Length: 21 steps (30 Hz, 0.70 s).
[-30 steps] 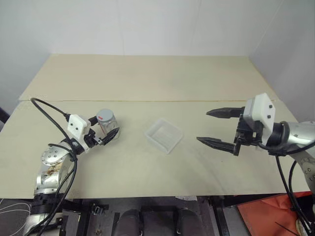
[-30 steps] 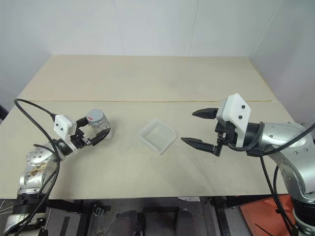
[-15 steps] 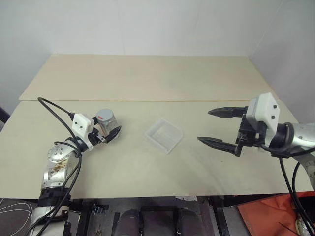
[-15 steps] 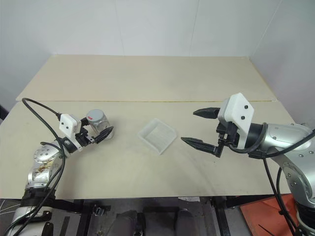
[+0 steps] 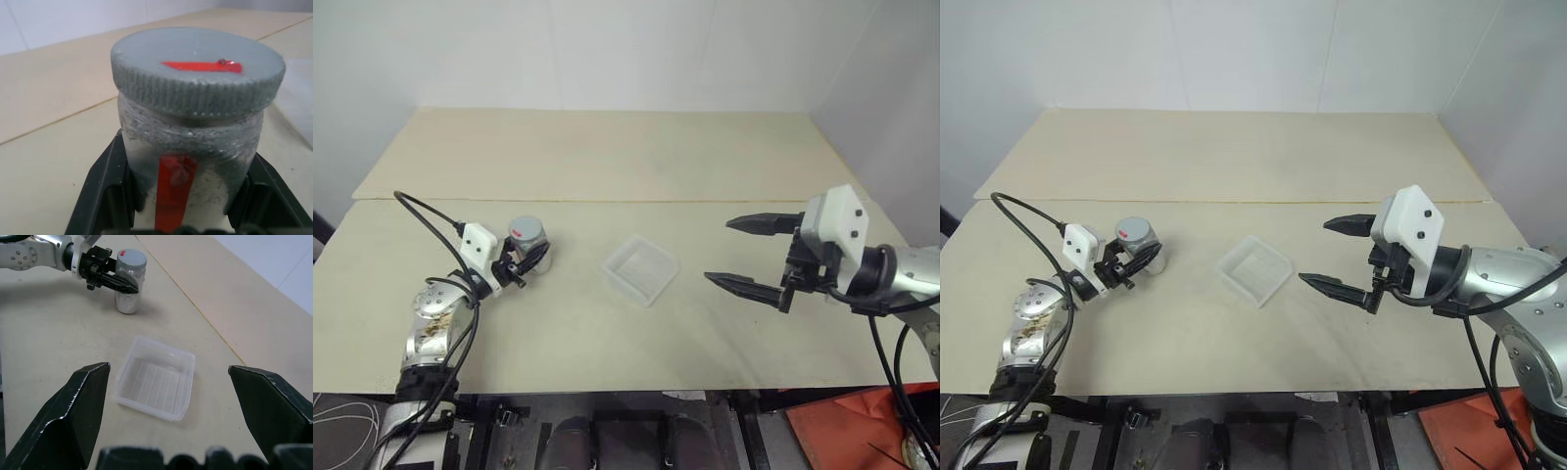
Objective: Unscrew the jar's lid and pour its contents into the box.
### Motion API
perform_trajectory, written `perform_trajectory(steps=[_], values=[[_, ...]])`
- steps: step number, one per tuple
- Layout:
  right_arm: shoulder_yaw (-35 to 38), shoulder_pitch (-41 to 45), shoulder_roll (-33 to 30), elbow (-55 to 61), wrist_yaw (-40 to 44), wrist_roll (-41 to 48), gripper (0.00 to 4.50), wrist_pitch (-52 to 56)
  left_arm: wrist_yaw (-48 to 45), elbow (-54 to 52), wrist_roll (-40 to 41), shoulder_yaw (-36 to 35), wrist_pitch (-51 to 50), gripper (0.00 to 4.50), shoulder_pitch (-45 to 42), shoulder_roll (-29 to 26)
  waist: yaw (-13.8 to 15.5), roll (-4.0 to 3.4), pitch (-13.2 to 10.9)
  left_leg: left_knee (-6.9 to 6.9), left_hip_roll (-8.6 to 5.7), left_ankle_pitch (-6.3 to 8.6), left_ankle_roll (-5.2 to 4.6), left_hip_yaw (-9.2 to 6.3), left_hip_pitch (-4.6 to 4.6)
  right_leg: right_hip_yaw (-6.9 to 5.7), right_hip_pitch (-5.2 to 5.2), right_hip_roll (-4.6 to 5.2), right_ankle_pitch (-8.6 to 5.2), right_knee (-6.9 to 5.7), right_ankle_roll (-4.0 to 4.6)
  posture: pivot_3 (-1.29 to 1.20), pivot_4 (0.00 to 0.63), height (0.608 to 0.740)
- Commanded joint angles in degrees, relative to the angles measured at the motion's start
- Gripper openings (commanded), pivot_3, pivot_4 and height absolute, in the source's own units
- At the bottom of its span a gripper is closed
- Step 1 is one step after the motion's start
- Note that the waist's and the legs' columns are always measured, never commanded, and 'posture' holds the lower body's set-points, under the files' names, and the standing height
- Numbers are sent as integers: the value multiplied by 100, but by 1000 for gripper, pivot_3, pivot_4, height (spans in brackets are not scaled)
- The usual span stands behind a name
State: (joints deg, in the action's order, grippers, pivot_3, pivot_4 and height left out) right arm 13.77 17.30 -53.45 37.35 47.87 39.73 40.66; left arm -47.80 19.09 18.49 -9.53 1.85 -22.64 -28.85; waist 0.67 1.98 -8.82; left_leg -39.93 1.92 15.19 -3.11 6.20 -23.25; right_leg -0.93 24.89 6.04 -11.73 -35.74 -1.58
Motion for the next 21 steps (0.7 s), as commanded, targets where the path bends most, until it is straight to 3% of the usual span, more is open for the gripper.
perform_trajectory(steps=[1,10,15,21], values=[[-78,348,78,35,-85,124,4500,-57,-491,-637,528,31,-530,1913,-367,-150,-6,1,0,-1,0,0,0,0,-1,0,1,0,0,0,-1,0,150,740],[-971,2285,1301,-836,-511,761,4500,564,-2370,-1220,1352,781,-2404,1913,-1480,-813,-119,1,-1,-5,-3,-2,2,2,2,7,1,-12,0,-9,-1,0,150,740],[-1460,3137,2040,-1240,-982,714,4500,992,-2919,-994,1301,1155,-2659,1913,-2069,-685,-134,0,-1,-4,-4,-3,3,3,-11,6,10,-21,0,-8,-1,0,150,740],[-1924,3488,2354,-1544,-1167,316,4500,1133,-3121,-740,1236,1223,-2474,1913,-2338,-353,-131,0,-1,-10,-4,-3,2,5,-29,5,19,-23,1,-13,-3,0,150,740]])
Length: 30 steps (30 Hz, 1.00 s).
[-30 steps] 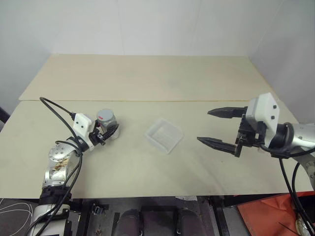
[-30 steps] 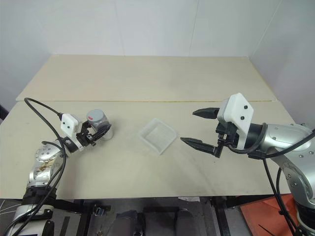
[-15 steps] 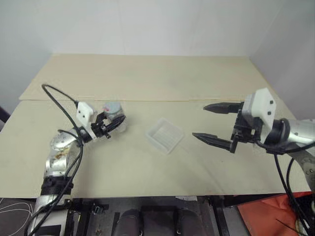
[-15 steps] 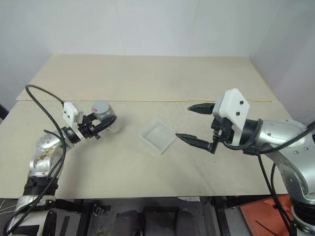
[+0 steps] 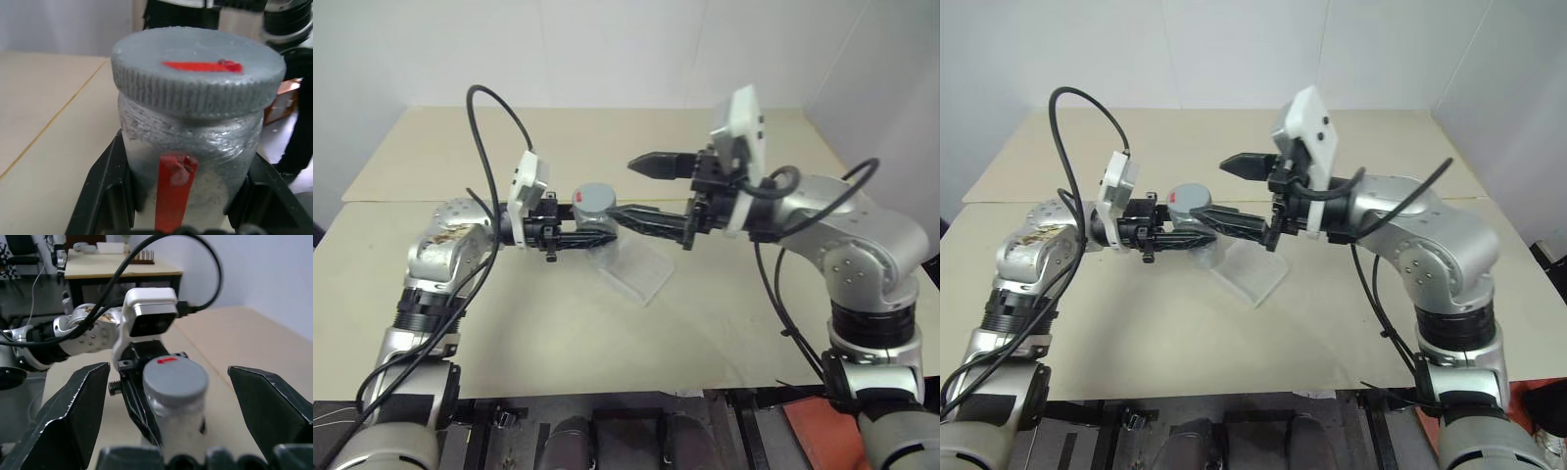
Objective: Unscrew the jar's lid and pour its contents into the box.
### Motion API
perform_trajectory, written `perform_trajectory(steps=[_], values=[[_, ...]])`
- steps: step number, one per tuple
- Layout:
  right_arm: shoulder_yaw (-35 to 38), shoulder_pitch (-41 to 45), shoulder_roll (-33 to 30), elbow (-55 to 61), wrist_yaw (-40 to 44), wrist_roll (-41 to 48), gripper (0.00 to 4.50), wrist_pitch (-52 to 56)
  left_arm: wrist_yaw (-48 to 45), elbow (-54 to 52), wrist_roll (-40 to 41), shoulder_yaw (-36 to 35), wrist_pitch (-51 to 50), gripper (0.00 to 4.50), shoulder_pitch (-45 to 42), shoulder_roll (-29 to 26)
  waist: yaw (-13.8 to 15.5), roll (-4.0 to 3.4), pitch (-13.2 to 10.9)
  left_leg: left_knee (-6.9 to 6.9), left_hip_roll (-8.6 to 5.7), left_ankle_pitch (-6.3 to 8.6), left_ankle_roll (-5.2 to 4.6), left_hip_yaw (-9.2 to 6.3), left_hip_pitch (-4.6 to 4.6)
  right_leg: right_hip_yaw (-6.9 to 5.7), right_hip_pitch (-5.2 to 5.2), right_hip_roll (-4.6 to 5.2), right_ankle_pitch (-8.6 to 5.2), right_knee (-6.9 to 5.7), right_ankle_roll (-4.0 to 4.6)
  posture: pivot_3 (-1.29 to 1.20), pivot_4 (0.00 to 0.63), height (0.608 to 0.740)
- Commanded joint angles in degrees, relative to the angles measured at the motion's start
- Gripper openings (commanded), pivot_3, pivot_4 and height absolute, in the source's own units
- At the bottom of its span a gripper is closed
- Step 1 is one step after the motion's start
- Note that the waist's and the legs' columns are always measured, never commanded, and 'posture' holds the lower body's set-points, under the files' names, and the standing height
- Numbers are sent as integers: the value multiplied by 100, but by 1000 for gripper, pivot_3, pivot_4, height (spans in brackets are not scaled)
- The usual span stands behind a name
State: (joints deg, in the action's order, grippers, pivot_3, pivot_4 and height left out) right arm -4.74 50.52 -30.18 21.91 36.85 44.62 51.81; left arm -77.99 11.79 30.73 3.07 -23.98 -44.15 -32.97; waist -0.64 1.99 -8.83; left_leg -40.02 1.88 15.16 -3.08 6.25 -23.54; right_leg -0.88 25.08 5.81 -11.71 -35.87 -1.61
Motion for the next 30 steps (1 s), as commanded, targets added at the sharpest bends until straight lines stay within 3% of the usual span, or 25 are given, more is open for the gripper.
perform_trajectory(steps=[1,12,15,19,23,27,30], values=[[-134,175,44,-15,-61,-234,4500,14,-115,7,0,-37,121,1913,-198,82,-1,0,0,-1,0,0,0,0,-2,-1,1,0,0,0,0,0,150,740],[-456,314,491,-439,-85,-737,4500,-31,-255,147,-135,-76,343,1913,-248,168,-9,0,0,-1,3,-1,1,-1,-4,1,7,-3,0,-1,0,0,150,740],[-488,345,539,-525,24,-778,3927,2,-263,125,-139,-102,365,1913,-229,145,-8,0,0,-1,3,0,1,-2,-7,0,7,-3,1,-4,0,0,150,740],[-508,350,602,-632,115,-840,2760,-56,-283,96,-156,-108,393,1913,-221,118,-9,0,0,-2,3,0,1,-2,-7,0,7,-3,1,-5,-1,0,150,740],[-425,309,695,-798,438,-814,2760,-348,-422,12,-110,-113,433,1913,-232,66,-10,0,0,-1,3,0,1,-3,-7,0,7,-4,1,-5,-1,0,150,740],[-354,271,617,-1225,1976,-620,2760,-1284,-911,-112,42,-78,443,1913,-305,-19,-5,-1,0,-2,2,0,0,-2,-9,-1,7,-5,1,-2,-1,0,150,740],[-535,504,468,-1986,4016,-619,2760,-2231,-1391,-349,194,18,422,1913,-352,-146,-6,-1,-1,-4,2,1,-2,-1,-13,-2,5,-7,2,0,-3,0,150,740]])
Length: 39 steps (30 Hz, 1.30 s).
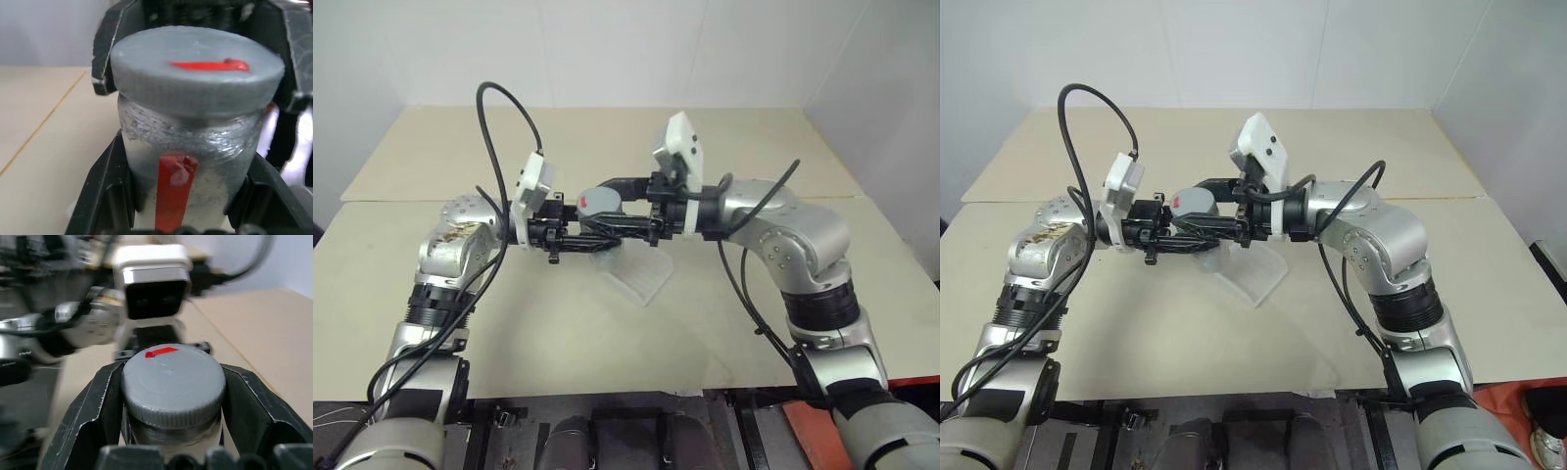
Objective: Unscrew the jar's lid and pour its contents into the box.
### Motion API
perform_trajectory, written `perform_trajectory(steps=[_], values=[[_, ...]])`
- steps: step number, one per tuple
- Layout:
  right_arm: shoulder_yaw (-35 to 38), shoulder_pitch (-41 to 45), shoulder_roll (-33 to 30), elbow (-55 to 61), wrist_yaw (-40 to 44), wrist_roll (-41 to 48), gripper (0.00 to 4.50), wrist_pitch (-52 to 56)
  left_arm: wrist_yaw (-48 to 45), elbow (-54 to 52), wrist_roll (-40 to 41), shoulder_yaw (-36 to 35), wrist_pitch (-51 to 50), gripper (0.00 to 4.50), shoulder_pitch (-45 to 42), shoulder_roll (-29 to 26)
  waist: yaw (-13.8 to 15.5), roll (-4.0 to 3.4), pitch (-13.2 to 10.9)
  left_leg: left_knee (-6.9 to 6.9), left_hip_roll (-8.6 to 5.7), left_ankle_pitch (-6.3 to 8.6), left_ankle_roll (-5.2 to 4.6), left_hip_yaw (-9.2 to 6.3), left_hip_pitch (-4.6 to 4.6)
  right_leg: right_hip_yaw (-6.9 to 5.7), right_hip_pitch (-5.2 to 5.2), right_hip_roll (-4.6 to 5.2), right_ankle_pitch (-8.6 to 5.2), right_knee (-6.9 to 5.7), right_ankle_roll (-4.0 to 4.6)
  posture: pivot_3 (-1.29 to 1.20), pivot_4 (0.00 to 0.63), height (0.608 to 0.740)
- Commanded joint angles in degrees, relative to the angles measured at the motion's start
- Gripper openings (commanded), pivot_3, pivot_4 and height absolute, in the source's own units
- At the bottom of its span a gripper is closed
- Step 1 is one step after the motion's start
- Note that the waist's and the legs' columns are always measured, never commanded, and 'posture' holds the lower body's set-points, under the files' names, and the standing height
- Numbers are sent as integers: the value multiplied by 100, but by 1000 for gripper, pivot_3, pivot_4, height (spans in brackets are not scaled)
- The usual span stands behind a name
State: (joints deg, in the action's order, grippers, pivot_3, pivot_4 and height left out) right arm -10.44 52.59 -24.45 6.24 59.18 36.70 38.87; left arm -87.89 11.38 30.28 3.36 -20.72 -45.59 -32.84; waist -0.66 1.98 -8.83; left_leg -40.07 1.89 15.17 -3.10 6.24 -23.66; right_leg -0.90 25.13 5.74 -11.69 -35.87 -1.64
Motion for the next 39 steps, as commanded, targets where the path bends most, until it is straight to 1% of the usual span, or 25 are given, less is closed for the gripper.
perform_trajectory(steps=[1,3,5,8,11,13,15,16,17,21,26,30,33,36,39], values=[[-8,438,-91,-711,2332,181,2760,-1140,-455,-398,326,46,72,1913,-225,-219,-5,-1,-1,-3,1,0,-1,0,-1,1,0,-1,1,0,-1,0,150,740],[-120,720,17,-1243,2986,20,2760,-1531,-461,-539,472,114,20,1913,-227,-307,-18,-2,-1,-8,2,1,-1,-1,0,3,0,-3,1,0,-2,0,150,740],[-235,954,139,-1705,3267,-190,2760,-1889,-461,-623,497,109,-39,1913,-215,-302,-38,-2,-1,-8,7,0,0,-3,5,7,1,-8,1,-2,-1,0,150,740],[-425,1190,326,-2326,3332,-641,2760,-2493,-394,-660,428,82,-47,1913,-127,-272,-52,-3,-2,-5,11,-3,6,-2,15,12,1,-15,1,-5,0,0,150,740],[-285,1228,453,-2577,3172,-744,2760,-2601,-279,-730,423,42,-92,1913,-14,-289,-38,-4,-2,-4,12,-6,11,-1,15,12,1,-15,1,-16,1,0,150,740],[-171,1169,445,-2524,2990,-750,3473,-2519,-206,-759,429,-16,-148,1913,52,-311,-24,-5,-3,-5,12,-10,17,-1,10,10,3,-14,2,-23,2,0,150,740],[-73,1006,317,-2279,2776,-788,3893,-2403,-20,-739,378,-113,-186,1913,133,-317,7,-5,-3,-7,12,-21,37,-2,1,4,6,-12,2,-21,1,0,150,740],[-23,899,237,-2136,2681,-815,4244,-2380,89,-738,341,-150,-204,1913,173,-324,31,-5,-3,-10,12,-22,38,-4,-3,1,6,-11,2,-21,1,0,150,740],[65,762,146,-1966,2479,-850,4479,-2310,151,-720,325,-188,-211,1913,213,-346,39,-5,-3,-13,10,-23,39,-8,-9,-4,6,-8,2,-18,1,0,150,740],[526,218,-190,-1291,1720,-761,4479,-1922,490,-497,222,-334,-207,1913,221,-348,57,-5,-4,-15,7,-23,39,-8,-10,-3,5,-3,2,-18,1,0,150,740],[849,-325,-476,-18,726,-584,4479,-1124,738,-125,129,-375,-148,1913,105,-219,21,-5,-4,-12,9,-22,37,-7,-7,-2,9,-7,2,-19,1,0,150,740],[872,-429,-333,1011,-233,-324,4479,-240,798,-17,106,-316,-140,1913,65,-99,-23,-5,-4,-11,9,-22,37,-7,-7,2,11,-8,2,-20,1,0,150,740],[633,-254,-7,1481,-1068,-341,4479,395,795,46,110,-275,-179,1913,1,2,-24,-5,-3,-11,10,-20,35,-8,-6,2,12,-10,2,-19,1,0,150,740],[434,-75,272,1497,-1564,-478,4479,668,757,62,80,-238,-180,1913,-55,57,-12,-5,-4,-13,9,-19,33,-7,-6,1,11,-9,3,-19,2,0,150,740],[194,121,515,1209,-1887,-716,4479,686,691,71,47,-196,-157,1913,-102,82,-9,-5,-4,-13,8,-16,27,-6,-6,1,10,-9,3,-19,2,0,150,740]])
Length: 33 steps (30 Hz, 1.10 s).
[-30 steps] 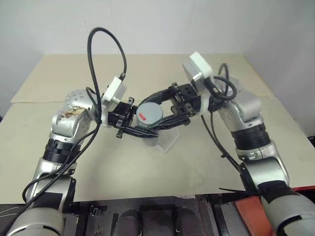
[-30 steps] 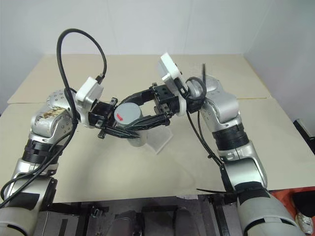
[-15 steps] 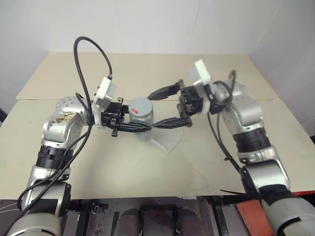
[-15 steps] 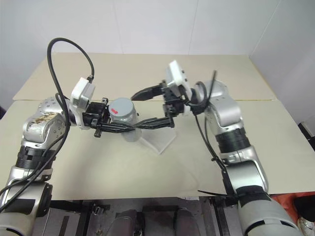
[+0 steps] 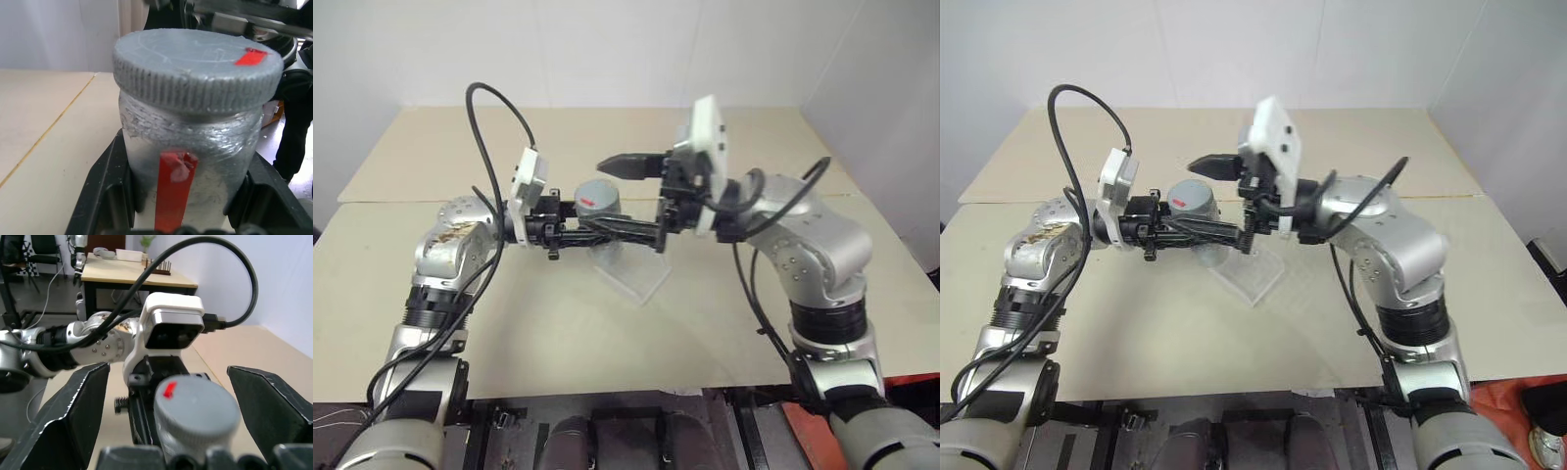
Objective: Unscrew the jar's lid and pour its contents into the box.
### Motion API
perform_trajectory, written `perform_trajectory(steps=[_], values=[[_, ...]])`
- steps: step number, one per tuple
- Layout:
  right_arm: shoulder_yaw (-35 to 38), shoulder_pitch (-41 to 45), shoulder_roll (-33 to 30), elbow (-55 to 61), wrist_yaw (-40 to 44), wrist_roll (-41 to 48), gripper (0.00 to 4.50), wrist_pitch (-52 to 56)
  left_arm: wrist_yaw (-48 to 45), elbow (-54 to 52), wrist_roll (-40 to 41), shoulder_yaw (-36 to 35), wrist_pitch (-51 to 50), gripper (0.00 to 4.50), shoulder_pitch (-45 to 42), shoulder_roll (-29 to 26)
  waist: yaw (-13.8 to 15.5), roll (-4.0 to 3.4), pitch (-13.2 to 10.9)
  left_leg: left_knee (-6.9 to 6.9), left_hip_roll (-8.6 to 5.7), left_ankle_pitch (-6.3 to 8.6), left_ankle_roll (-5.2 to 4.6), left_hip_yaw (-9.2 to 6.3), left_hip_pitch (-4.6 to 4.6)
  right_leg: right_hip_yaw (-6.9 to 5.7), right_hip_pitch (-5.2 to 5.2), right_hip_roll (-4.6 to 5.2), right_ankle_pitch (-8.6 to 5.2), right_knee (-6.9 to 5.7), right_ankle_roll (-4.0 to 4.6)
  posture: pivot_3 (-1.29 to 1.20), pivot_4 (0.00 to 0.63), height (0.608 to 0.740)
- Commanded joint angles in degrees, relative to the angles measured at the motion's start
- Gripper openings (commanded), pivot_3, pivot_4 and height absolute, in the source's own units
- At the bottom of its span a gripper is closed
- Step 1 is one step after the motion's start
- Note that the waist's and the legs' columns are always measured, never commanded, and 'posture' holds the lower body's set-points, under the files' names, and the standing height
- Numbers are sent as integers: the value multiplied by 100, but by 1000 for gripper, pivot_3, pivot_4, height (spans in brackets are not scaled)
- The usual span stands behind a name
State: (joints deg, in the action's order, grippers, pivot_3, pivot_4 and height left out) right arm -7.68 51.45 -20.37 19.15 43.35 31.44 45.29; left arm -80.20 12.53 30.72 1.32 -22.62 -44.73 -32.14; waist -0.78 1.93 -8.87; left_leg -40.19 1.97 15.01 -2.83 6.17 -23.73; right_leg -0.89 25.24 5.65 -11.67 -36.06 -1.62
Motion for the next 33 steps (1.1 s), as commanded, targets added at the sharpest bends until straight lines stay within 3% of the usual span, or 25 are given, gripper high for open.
perform_trajectory(steps=[1,33], values=[[-146,291,172,-226,-378,-282,4479,14,-93,-52,0,9,38,1913,-191,14,7,0,0,0,0,-1,1,0,0,-1,0,0,0,0,0,0,150,740],[-109,365,146,-634,-100,-429,4500,-178,-226,-84,-14,-81,154,1913,-89,-68,-2,0,0,1,1,5,-9,-2,-5,-2,0,-1,0,0,0,0,150,740]])
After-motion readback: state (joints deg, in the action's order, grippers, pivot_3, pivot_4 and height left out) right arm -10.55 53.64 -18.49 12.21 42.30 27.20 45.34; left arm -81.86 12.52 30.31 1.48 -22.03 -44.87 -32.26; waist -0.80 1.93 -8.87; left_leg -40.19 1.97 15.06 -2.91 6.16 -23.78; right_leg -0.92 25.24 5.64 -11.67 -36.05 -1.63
